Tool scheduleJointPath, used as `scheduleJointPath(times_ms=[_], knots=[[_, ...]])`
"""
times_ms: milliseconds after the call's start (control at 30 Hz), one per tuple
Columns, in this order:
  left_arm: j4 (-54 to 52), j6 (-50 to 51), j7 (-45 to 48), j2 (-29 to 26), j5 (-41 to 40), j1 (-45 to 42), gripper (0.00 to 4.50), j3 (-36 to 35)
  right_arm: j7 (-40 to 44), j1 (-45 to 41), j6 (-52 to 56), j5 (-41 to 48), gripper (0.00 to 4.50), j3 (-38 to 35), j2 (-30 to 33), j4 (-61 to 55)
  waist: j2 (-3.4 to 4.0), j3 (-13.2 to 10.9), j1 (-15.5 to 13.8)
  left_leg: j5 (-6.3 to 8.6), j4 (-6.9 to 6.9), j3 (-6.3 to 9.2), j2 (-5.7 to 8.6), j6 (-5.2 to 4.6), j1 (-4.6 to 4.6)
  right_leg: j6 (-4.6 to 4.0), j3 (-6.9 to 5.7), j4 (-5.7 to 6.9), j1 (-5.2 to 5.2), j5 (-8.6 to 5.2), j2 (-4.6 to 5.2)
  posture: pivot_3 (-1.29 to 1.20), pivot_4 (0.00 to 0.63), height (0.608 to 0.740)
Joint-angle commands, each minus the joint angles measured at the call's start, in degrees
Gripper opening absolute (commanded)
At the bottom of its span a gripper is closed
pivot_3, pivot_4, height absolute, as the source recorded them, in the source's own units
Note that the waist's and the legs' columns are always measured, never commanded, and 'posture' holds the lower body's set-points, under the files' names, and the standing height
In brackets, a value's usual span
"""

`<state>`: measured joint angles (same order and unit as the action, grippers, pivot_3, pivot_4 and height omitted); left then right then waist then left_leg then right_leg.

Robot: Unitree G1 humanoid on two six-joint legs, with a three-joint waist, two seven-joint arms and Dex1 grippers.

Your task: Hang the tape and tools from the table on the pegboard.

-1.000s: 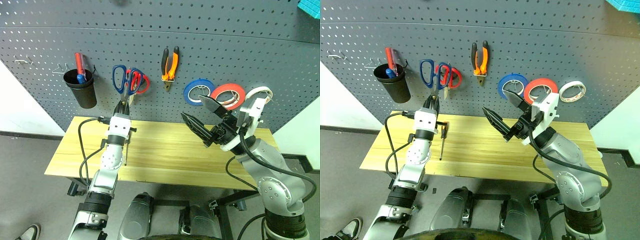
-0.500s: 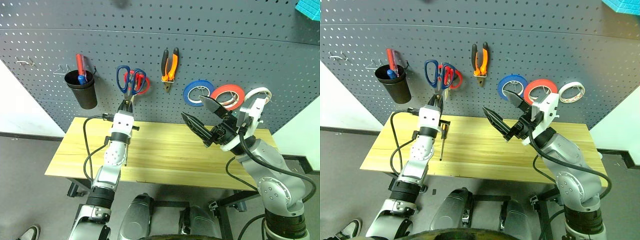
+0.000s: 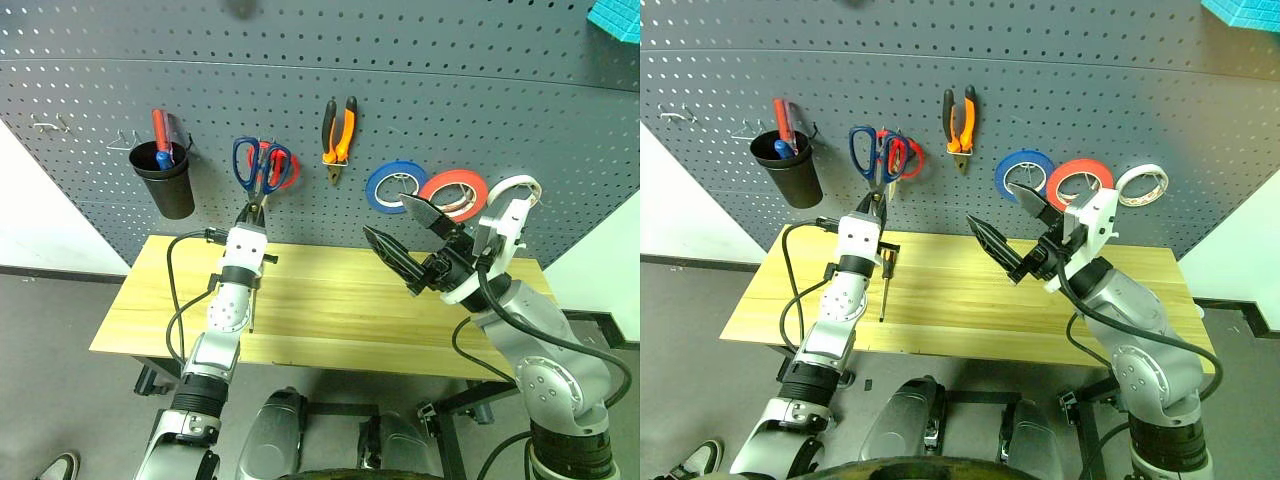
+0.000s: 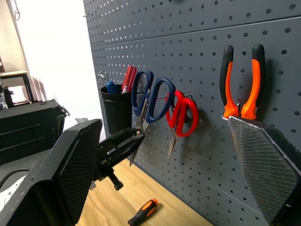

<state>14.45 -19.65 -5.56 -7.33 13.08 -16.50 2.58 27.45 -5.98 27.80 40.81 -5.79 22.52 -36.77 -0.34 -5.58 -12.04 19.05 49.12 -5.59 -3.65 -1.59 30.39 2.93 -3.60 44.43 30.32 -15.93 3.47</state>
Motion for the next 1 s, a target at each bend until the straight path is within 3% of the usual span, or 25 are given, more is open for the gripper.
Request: scheduleJointPath(times_ms=[33,1000], knots=[[-3.46,-2.89,0.69,0.01,-1.01,-0.26,0.52,0.22,0.18,-0.08,-0.94,0.11,4.5,0.19,0.23,-1.65,0.0,0.0,0.03,0.0,0.0,0.0,0.0,0.0,0.0,0.0,0.0,0.0,0.0,0.0,0.0,0.24,0.065,0.657],[1.12,1.15,0.58,1.07,-1.25,-2.97,0.52,-0.17,-0.69,1.22,-0.9,0.23,4.5,0.4,0.36,-2.68,0.0,0.01,0.13,0.0,0.02,0.0,0.0,0.0,0.0,0.0,0.0,0.02,0.0,0.0,-0.01,0.23,0.064,0.657]])
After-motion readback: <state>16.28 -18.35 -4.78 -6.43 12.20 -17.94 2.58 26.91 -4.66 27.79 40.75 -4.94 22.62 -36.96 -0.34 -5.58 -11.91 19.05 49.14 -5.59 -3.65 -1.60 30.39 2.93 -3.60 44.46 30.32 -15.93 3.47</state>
